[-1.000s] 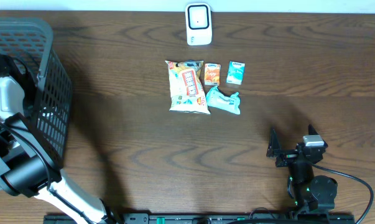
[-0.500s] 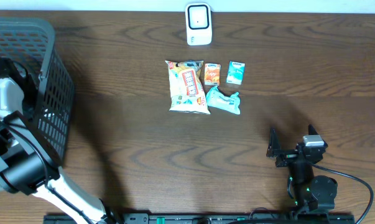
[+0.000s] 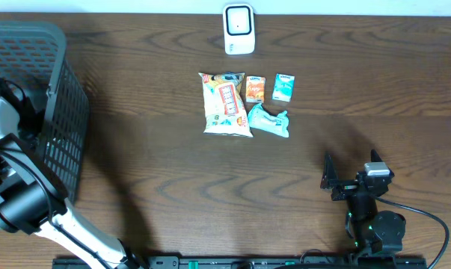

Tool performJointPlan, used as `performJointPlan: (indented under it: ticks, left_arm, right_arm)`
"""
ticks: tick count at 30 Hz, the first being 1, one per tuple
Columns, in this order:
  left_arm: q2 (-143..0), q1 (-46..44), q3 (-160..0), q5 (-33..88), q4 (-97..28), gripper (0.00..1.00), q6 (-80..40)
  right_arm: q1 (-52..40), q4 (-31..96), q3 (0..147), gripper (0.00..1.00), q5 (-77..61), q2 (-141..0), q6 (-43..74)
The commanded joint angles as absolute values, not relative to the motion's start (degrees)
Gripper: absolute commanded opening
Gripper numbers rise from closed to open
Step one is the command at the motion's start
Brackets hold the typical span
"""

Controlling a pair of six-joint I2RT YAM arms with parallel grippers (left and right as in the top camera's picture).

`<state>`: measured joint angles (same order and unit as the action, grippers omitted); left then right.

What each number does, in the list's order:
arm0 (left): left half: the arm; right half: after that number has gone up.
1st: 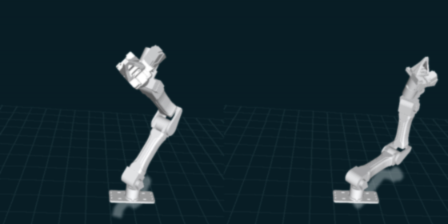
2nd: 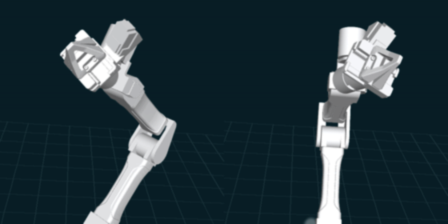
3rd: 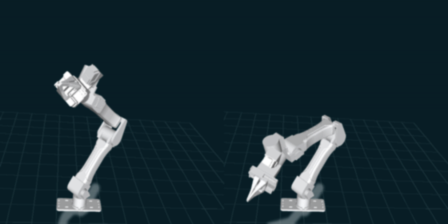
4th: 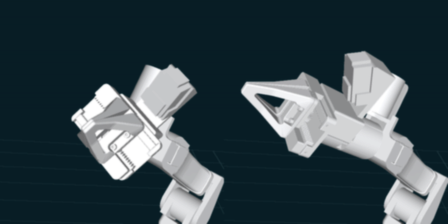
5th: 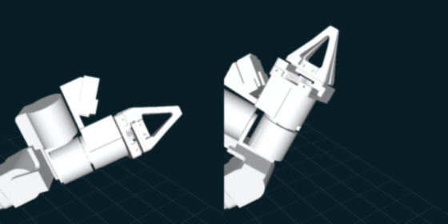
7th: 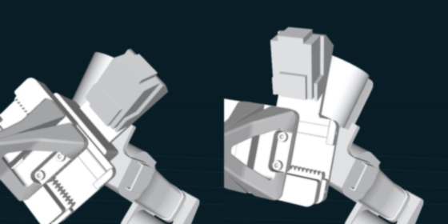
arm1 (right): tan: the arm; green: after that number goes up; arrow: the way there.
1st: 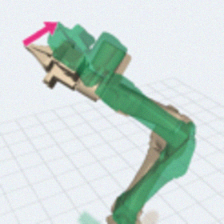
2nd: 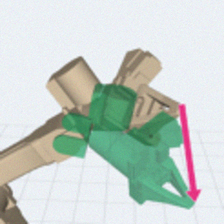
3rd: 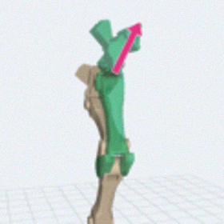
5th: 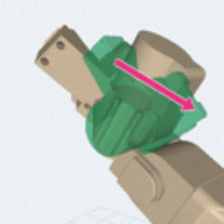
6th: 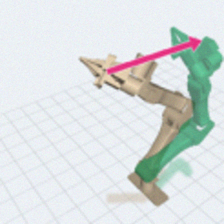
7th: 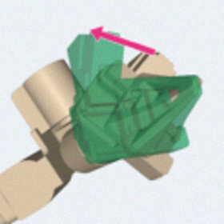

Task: Scan the item barcode
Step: 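Lower the left gripper into the basket and grasp the Zam-Buk ointment tin, then carry the Zam-Buk tin out and place it left of the wipes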

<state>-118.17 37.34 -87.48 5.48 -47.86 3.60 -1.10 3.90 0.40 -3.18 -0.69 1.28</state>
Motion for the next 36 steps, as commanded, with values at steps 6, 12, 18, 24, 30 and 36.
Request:
performJointPlan:
  ticks: [6, 12, 18, 24, 30, 36]
  left_arm:
    - [-113.65, 38.61, -89.19, 5.41, -48.88, 0.52, -0.89]
    - [-102.35, 38.61, -89.30, 5.41, -47.37, 0.53, -5.08]
    - [-88.20, 38.61, -89.30, 10.96, -43.70, 0.56, -8.88]
    - [-74.83, 38.22, -89.30, 29.43, -37.78, 0.57, -16.16]
    - [-69.58, 29.89, -89.27, 40.10, -33.78, 0.57, -25.69]
    - [-72.31, 13.04, -88.62, 39.44, -34.94, 0.57, -23.14]
  right_arm:
    - [-1.45, 4.10, 0.34, 0.99, -3.18, -0.38, 2.09]
    - [-1.45, 4.10, 0.34, 0.99, -3.16, -0.38, 2.11]
    - [-1.45, 4.10, 0.34, 0.99, -3.16, -0.38, 2.11]
    - [-1.45, 4.10, 0.34, 0.99, -3.18, -0.38, 2.11]
    - [-1.45, 4.10, 0.34, 0.99, -3.18, -0.38, 2.11]
    - [-1.45, 4.12, 0.34, 0.99, -3.16, -0.38, 2.11]
